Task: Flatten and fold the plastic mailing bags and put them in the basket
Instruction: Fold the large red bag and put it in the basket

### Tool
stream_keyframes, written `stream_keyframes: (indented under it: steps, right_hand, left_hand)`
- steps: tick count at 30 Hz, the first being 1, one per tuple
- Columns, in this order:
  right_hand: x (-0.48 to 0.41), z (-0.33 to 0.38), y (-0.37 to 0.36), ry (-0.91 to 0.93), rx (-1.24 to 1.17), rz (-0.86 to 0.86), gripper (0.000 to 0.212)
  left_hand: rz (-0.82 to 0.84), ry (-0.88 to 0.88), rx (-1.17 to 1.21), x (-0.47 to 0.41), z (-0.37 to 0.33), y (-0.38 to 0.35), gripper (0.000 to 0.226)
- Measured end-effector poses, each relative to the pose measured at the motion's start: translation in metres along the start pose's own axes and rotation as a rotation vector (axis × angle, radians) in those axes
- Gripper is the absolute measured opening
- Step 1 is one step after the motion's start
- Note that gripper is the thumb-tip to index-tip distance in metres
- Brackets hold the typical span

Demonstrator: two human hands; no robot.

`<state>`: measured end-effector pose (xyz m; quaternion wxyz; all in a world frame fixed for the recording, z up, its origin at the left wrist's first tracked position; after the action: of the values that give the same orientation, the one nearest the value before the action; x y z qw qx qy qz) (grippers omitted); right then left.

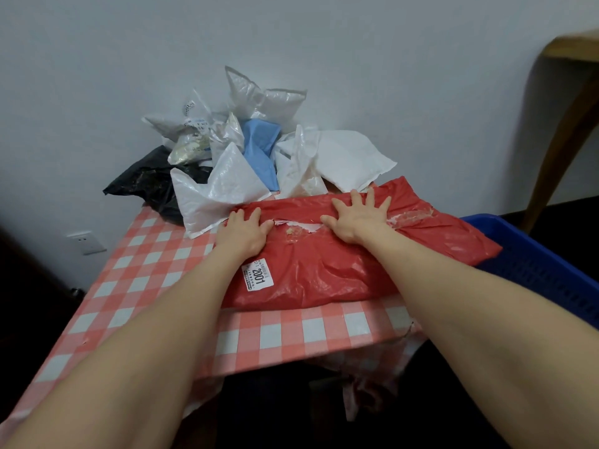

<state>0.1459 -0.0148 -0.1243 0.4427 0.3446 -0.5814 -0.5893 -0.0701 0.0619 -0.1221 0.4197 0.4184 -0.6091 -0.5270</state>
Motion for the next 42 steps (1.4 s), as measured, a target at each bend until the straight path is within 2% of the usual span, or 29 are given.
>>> stream_keyframes:
  steps: [12,20,27,30,32,35,39,42]
  right_hand:
    - [0.073,-0.017,-0.008,-0.012,0.017,-0.023,0.082]
    - [0.085,-0.030,-0.025,-0.003,-0.012,-0.137,0.080]
    - [0.083,-0.029,-0.025,0.010,-0.042,-0.085,0.078]
    - [0.084,-0.039,-0.009,-0.004,-0.061,-0.135,0.075]
    - [0.088,-0.059,-0.005,-0.085,-0.044,-0.191,0.077]
    - [0.092,-0.084,-0.022,-0.167,-0.114,-0.131,0.080]
    - [0.090,-0.083,-0.024,-0.154,-0.168,-0.064,0.081]
    - [0.088,-0.081,-0.010,-0.165,-0.138,-0.077,0.085]
  left_hand:
    - [0.089,0.044,-0.035,0.078,-0.002,-0.017,0.077]
    - [-0.078,0.034,0.097,0.084,0.002,-0.027,0.072]
    - [-0.056,0.031,0.210,0.078,0.010,-0.024,0.056]
    - [-0.046,0.012,0.095,0.077,0.012,-0.021,0.053]
    - [-0.083,0.048,0.049,0.084,0.014,-0.022,0.056]
    - [-0.109,0.087,0.106,0.089,0.017,-0.027,0.065]
    - [-0.101,0.133,0.191,0.086,0.023,-0.024,0.069]
    - [-0.107,0.178,0.135,0.079,0.018,-0.012,0.070]
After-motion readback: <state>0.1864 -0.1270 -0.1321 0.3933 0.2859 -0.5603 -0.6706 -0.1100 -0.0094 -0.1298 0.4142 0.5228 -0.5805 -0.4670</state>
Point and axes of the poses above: each hand's wrist, its own x-axis away from the middle knuckle, its own y-axis out of the back of the hand, z = x × y, the point moved 10 cm from there along -x, towards the middle knuckle, and after that the axes turned 2 degrees about z, right-handed, at the moved point
